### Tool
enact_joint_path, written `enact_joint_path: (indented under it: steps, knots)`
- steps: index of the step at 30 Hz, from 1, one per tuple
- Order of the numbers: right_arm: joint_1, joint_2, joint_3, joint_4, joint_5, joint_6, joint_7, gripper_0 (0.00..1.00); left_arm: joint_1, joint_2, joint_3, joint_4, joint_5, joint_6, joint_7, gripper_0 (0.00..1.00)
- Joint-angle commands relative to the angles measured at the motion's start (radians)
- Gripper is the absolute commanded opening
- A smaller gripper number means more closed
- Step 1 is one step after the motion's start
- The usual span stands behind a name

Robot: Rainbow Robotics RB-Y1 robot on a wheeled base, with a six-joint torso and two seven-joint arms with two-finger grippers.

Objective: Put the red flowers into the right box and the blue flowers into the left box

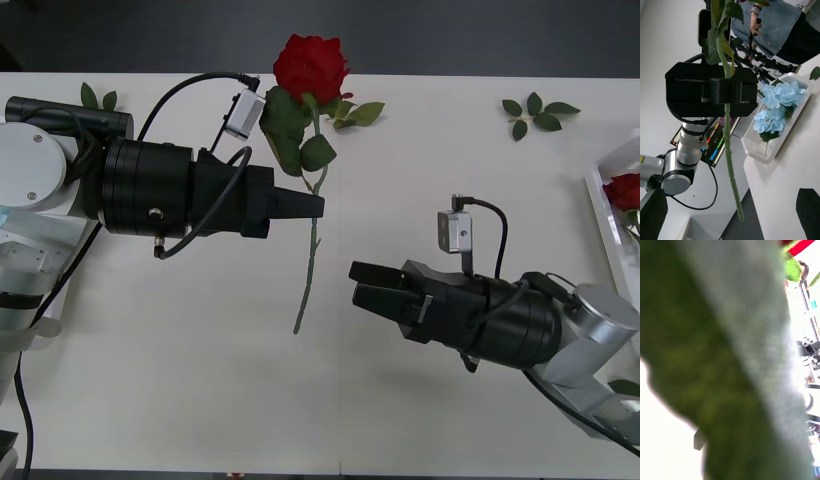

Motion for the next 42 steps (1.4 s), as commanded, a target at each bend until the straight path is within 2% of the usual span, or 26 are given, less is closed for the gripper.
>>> enact_joint_path:
  steps: [1, 16, 21, 38, 40, 42]
  knots:
    - [-0.008, 0.023, 0.014, -0.06, 0.01, -0.047, -0.001, 1.0, -0.003, 0.007, 0.004, -0.029, 0.017, -0.013, 0.03, 0.0]
    - [-0.033, 0.068, 0.173, -0.139, 0.028, -0.269, -0.001, 1.0, -0.003, 0.007, 0.004, -0.029, 0.017, -0.013, 0.03, 0.0]
    - [-0.043, 0.106, 0.187, -0.139, 0.08, -0.329, -0.001, 1.0, -0.003, 0.007, 0.004, -0.029, 0.017, -0.013, 0.03, 0.0]
    - [-0.06, 0.161, 0.187, -0.139, 0.085, -0.374, -0.001, 1.0, -0.003, 0.007, 0.004, -0.029, 0.017, -0.013, 0.03, 0.0]
    - [-0.063, 0.166, 0.187, -0.139, 0.086, -0.375, -0.001, 0.96, -0.003, 0.007, 0.004, -0.029, 0.017, -0.013, 0.03, 0.0]
    - [-0.066, 0.171, 0.187, -0.139, 0.085, -0.377, -0.001, 0.86, -0.003, 0.007, 0.004, -0.029, 0.017, -0.013, 0.03, 0.0]
